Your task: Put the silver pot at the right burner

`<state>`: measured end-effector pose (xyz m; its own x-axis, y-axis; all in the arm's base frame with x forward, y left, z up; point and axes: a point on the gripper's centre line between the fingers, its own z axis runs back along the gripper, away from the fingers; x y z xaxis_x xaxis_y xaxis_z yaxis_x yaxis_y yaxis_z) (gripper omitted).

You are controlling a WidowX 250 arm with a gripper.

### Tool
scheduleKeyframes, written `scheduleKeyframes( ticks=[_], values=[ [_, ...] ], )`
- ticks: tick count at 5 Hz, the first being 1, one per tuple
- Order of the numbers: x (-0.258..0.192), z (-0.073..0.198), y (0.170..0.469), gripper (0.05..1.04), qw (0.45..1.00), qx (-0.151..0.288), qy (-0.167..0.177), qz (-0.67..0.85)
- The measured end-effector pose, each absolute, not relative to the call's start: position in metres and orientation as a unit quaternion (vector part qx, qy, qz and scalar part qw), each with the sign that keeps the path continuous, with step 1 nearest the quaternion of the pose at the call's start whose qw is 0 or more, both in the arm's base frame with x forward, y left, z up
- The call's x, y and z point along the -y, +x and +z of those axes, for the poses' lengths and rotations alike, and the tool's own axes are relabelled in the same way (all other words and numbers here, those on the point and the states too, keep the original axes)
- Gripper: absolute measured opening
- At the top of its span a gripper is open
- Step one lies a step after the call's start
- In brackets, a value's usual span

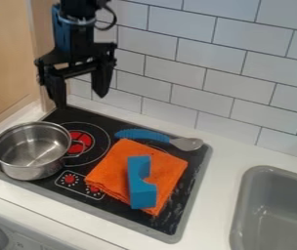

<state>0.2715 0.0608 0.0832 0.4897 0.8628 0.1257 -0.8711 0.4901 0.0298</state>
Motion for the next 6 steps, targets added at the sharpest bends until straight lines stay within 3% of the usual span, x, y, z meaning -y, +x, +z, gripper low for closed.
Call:
scheduleKeyframes(
  ticks=[3, 5, 6],
  values=[
    [-0.103, 0.054, 0.273, 0.999, 0.832, 0.06, 0.038, 0.551],
    [-0.099, 0.03, 0.263, 0.999, 0.835, 0.035, 0.042, 0.547],
    [-0.099, 0.021, 0.259, 0.937, 0.837, 0.021, 0.048, 0.545]
  ],
)
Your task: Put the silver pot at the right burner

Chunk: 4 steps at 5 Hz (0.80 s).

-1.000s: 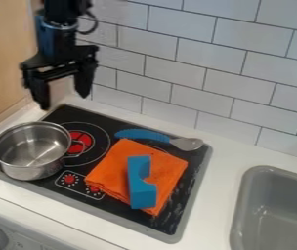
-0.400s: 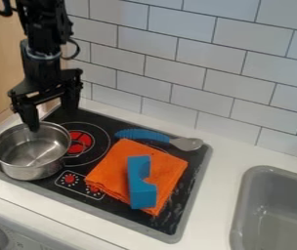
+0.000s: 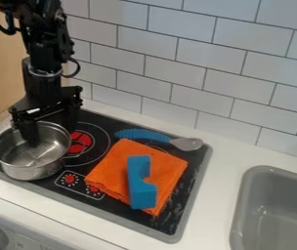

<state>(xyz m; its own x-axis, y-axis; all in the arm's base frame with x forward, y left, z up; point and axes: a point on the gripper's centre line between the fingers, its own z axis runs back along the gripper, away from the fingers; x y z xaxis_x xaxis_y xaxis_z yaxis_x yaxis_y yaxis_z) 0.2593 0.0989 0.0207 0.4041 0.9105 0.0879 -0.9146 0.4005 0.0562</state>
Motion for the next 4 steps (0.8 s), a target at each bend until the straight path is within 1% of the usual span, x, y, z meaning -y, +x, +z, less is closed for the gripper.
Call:
scheduleKeyframes(
  ticks=[1, 2, 3, 4],
  values=[
    [-0.0985, 0.0186, 0.26, 0.633, 0.837, 0.021, 0.047, 0.544],
    [-0.1009, 0.0163, 0.2601, 0.331, 0.834, 0.024, 0.054, 0.548],
    [-0.1022, 0.0164, 0.2594, 0.135, 0.83, 0.027, 0.059, 0.554],
    [-0.1002, 0.0166, 0.2603, 0.067, 0.83, 0.029, 0.061, 0.554]
  ],
)
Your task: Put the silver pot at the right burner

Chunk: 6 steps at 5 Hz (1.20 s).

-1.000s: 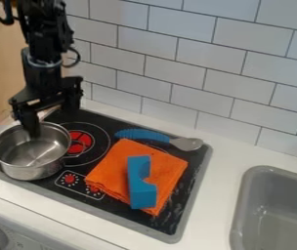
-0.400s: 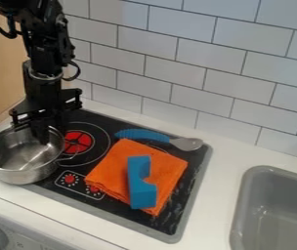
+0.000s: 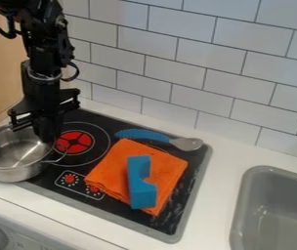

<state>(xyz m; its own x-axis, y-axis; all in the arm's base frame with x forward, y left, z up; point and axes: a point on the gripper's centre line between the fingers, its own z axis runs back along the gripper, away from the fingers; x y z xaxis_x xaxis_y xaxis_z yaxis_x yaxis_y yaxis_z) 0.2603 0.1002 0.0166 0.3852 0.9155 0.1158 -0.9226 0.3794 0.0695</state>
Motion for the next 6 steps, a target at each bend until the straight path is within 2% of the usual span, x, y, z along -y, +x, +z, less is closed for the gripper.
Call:
scheduleKeyframes(
  ticks=[1, 2, 3, 5, 6],
  values=[
    [-0.1, 0.016, 0.259, 0.064, 0.83, 0.027, 0.061, 0.554],
    [-0.098, 0.017, 0.252, 0.063, 0.828, 0.006, 0.069, 0.557],
    [-0.101, 0.03, 0.252, 0.054, 0.824, -0.001, 0.086, 0.56],
    [-0.106, 0.063, 0.295, 0.05, 0.822, 0.048, 0.065, 0.563],
    [-0.103, 0.064, 0.313, 0.05, 0.83, 0.047, 0.074, 0.551]
  ],
)
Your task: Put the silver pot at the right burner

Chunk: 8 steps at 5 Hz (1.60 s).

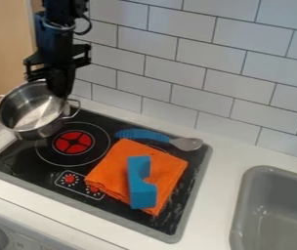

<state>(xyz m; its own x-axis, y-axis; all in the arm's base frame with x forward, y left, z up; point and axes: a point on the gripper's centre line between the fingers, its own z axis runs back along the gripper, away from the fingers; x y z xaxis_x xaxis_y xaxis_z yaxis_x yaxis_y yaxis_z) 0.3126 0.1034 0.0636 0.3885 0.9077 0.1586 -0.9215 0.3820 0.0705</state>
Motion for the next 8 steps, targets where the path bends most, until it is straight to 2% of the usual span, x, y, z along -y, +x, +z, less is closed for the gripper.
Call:
scheduleKeyframes(
  ticks=[1, 3, 4, 6, 7, 8],
  values=[
    [-0.099, 0.06, 0.331, 0.05, 0.842, 0.046, 0.09, 0.53],
    [-0.081, 0.037, 0.345, 0.05, 0.86, 0.028, 0.108, 0.498],
    [-0.064, 0.03, 0.349, 0.05, 0.875, 0.023, 0.111, 0.471],
    [-0.06, 0.022, 0.351, 0.072, 0.887, 0.01, 0.127, 0.445],
    [-0.057, 0.022, 0.351, 0.223, 0.887, 0.0, 0.126, 0.444],
    [-0.057, 0.022, 0.353, 0.478, 0.884, 0.005, 0.123, 0.451]
  ],
)
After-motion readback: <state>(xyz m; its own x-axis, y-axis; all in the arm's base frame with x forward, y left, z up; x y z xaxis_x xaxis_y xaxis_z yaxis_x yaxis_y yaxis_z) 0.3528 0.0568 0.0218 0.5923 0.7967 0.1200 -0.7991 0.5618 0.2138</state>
